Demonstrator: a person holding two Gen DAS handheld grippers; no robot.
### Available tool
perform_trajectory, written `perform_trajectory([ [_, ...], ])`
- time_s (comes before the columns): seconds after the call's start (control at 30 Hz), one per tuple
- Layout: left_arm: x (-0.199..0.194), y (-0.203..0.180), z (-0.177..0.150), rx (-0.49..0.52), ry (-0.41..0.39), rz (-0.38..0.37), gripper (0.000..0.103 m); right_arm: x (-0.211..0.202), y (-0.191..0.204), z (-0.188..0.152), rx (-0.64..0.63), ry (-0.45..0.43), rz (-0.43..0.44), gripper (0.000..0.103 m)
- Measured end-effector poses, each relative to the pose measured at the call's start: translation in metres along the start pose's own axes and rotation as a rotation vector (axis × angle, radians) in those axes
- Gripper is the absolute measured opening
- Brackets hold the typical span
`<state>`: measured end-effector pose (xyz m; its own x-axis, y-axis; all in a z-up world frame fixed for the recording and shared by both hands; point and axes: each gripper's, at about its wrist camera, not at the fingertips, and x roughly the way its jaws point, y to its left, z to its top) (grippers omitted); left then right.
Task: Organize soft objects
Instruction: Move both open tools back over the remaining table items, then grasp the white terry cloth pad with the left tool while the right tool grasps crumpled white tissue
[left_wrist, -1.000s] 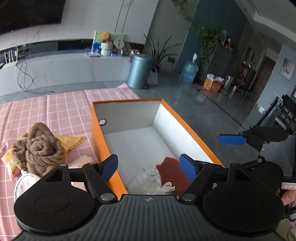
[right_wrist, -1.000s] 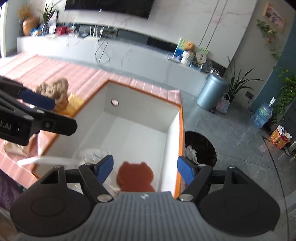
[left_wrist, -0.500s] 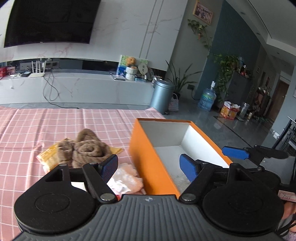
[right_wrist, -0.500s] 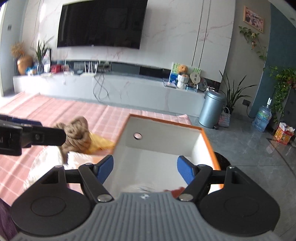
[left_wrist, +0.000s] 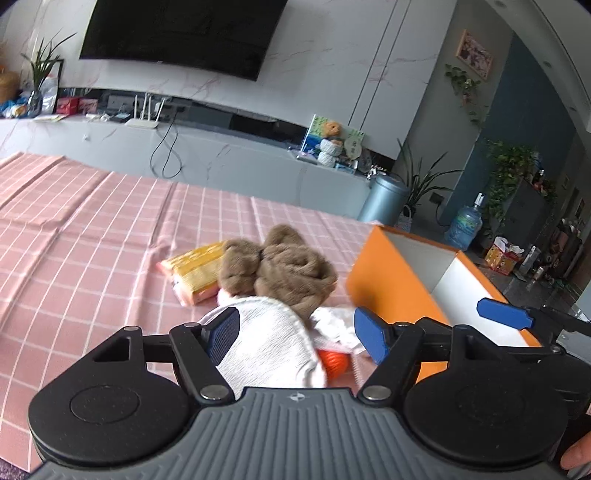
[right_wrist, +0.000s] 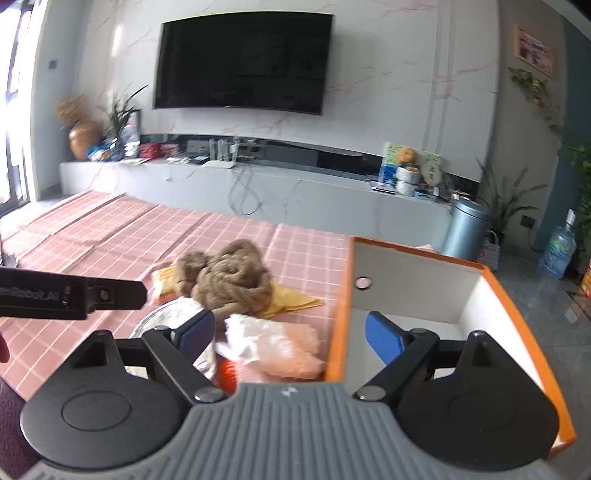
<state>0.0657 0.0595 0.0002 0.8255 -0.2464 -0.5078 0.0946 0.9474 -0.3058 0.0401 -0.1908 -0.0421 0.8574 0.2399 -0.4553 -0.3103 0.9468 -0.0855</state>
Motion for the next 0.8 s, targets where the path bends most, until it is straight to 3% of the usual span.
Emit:
perform_trajectory([
  [0.23,0.000,0.036,-0.024,-0.026,0.036,0.022,0.081,0.015,0.032,-0.014,-0.136,0.005,-0.002,0.087],
  [0.57,0.015,0.051,-0.041,-0.014,0.100,0.026,0.081,0.043,0.051,-0.027,-0.206,0.066,0.023,0.051],
  [0.63,0.021,0.048,-0.043,0.003,0.119,0.025,0.084,0.048,0.048,-0.029,-0.198,0.078,0.009,0.051],
  [0.8,0.043,0.050,-0.048,-0.008,0.177,0.111,0.085,0.059,0.038,-0.025,-0.156,0.089,-0.011,0.049],
])
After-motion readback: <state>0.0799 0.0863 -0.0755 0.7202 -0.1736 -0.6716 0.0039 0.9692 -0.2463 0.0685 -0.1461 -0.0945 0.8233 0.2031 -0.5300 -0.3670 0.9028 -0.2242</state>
